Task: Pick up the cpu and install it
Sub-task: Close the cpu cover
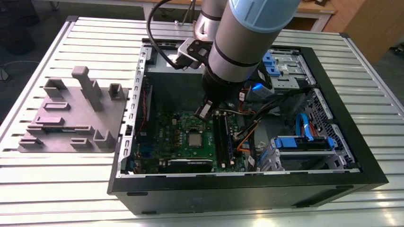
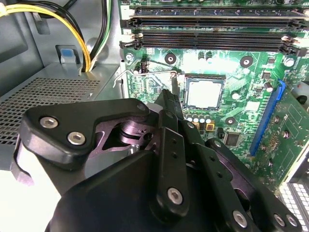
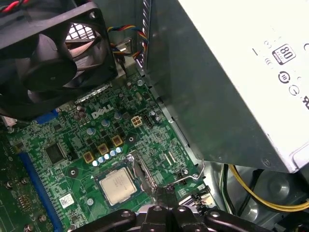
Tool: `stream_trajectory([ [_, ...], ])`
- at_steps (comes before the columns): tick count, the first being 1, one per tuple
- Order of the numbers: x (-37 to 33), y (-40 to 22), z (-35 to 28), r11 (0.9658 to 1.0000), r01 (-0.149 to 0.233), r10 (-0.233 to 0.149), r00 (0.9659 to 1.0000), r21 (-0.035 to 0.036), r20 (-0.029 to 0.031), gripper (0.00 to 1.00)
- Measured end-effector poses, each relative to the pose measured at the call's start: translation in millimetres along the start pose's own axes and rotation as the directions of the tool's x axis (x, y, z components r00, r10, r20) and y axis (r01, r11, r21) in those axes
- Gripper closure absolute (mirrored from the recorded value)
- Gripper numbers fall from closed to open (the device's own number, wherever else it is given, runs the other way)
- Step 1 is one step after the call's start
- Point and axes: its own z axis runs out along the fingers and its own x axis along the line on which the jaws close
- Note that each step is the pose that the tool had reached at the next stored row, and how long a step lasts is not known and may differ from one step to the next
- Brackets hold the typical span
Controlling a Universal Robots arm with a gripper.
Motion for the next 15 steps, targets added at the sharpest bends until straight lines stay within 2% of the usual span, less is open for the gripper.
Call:
stream_trajectory([
  [12,6.1,-3.4,-0.9,1.0,0.002,-0.002,1.0,-0.0001,-0.0004,0.9],
  [15,7.8,-2.7,-0.9,1.0,0.004,-0.004,1.0,0.0014,-0.0038,0.9],
])
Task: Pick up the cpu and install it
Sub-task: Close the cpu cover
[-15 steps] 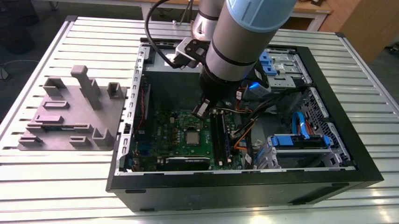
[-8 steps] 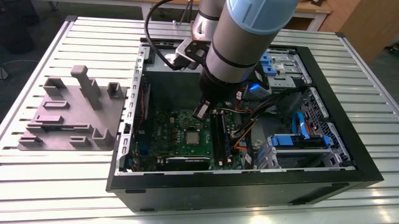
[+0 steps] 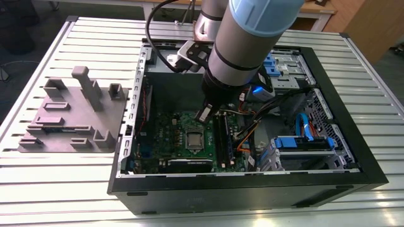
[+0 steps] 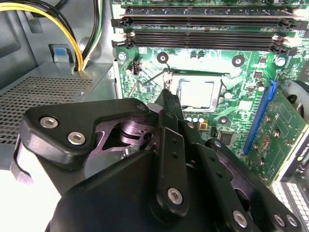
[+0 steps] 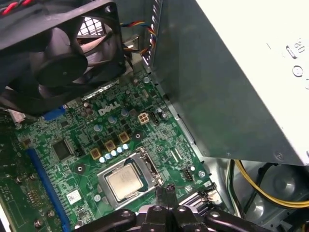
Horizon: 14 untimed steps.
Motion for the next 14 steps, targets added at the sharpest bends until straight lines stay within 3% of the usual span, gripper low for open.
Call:
stream_trajectory([
  [7,2.0,2.0,0.3,1.0,0.003,-0.003,1.0,0.0003,-0.0014,0.9],
  [10,6.0,3.9,0.5,1.0,0.004,-0.004,1.0,0.0004,-0.0019,0.9],
  [14,9.3,6.4,1.0,1.0,0.006,-0.006,1.0,0.0027,-0.0063,0.9],
])
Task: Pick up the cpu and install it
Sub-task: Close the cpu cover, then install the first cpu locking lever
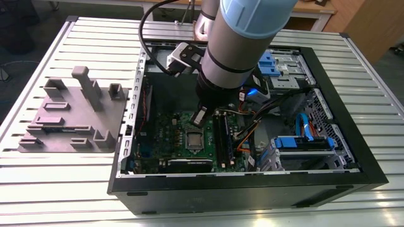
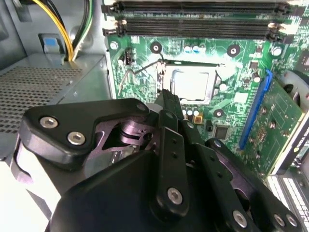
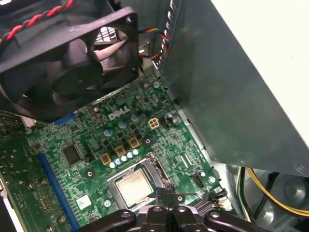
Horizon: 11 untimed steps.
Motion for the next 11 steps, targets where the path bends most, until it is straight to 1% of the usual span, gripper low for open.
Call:
stream_trajectory([
  [11,0.1,0.0,0.0,1.0,0.005,-0.005,1.0,-0.0003,-0.0008,0.9],
])
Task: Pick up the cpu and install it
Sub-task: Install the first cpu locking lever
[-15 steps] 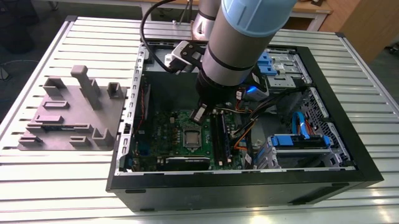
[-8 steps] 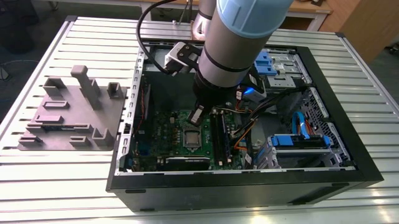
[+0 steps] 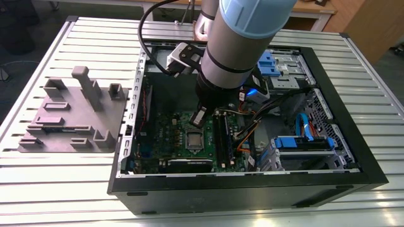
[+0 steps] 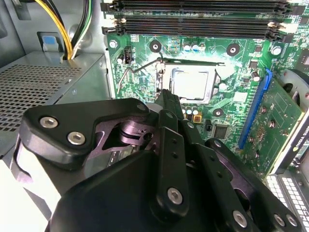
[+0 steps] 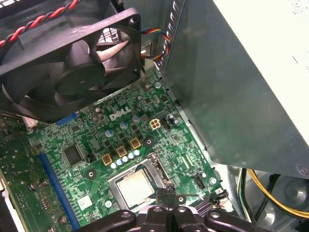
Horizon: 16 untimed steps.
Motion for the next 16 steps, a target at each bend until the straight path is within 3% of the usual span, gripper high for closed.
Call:
stream_trajectory([
  [7,-0.7,-1.1,-0.1,1.0,0.0,0.0,1.0,-0.0001,-0.0001,0.9],
  [13,-8.1,-13.7,-1.6,1.0,0.0,0.0,1.0,-0.0001,0.0,0.9],
  [16,-9.8,-16.7,-2.1,1.0,0.0,0.0,1.0,0.0,-0.0001,0.9],
])
